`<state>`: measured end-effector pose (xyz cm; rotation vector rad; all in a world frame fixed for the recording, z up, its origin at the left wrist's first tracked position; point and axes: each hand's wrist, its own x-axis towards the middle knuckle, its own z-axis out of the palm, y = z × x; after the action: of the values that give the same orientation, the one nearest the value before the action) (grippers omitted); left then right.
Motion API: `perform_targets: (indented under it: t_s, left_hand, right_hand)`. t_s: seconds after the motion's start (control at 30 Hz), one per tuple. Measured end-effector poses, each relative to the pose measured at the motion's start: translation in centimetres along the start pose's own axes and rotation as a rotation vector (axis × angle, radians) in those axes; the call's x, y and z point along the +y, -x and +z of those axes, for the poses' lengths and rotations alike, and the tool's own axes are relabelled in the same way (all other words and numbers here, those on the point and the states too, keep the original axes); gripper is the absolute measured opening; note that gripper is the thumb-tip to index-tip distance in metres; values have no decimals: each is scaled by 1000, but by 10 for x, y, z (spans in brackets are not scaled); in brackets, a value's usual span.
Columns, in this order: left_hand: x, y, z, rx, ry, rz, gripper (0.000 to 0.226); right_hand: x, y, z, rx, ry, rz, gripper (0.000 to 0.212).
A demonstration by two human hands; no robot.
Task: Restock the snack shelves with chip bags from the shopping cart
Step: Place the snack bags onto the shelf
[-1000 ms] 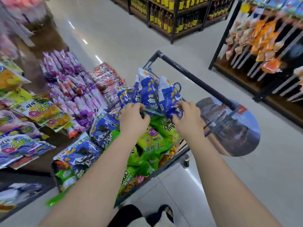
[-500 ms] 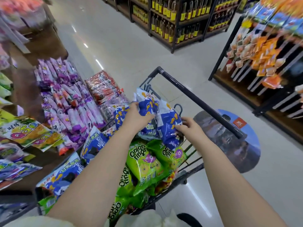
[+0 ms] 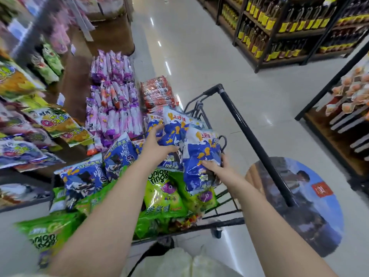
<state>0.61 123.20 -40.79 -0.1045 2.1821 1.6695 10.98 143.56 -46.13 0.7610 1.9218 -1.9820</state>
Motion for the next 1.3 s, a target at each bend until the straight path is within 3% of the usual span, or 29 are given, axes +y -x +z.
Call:
perform_targets:
  t_s: [0.17, 0.27, 0.3, 0.43, 0.53, 0.67, 0.73, 0.83, 0.9, 0.93, 1.03, 1.13, 1.3]
  left_hand:
    - [-19, 31, -17, 231, 239, -18, 75]
    - [-38, 57, -31, 327, 303, -47, 75]
    - [-45, 66, -36, 363, 311, -66, 74]
    - [-67, 103, -59, 516, 376, -111, 68]
    - [-85, 131, -85, 619, 444, -131, 70]
    - [-97, 171, -120, 746, 515, -110, 65]
    - [-103, 191, -142, 819, 556, -100, 66]
    - [-115, 222, -185, 956, 625, -99, 71]
    - [-122, 246, -216, 1042, 656, -69, 72]
    - [-127, 257, -233, 1079, 668, -55, 72]
    - [-144, 294, -288, 1168, 685, 9, 76]
    - [-158, 331, -344, 1259, 691, 47, 77]
    - [-186, 386, -443, 1325, 695, 94, 76]
  right_hand:
    - [-19, -9, 6, -46, -72, -82, 105]
    - [-29, -20, 22, -150, -178, -25, 66]
    - [-28, -24, 27, -201, -198, -11, 63]
    - [-22, -20, 55, -425, -125, 20, 82]
    - [-23, -4, 94, -539, -100, 95, 78]
    - [-24, 27, 153, -722, -72, 148, 47]
    - [-28, 35, 182, -781, -23, 106, 58]
    - [-40, 47, 235, -800, 76, -7, 104]
    - [-48, 59, 274, -782, 161, -115, 114]
    - [-51, 65, 294, -771, 205, -164, 112]
    - [-54, 89, 361, -805, 213, -300, 77]
    - [-55, 111, 434, -817, 207, -325, 59]
    - [-52, 146, 557, -883, 213, -330, 53]
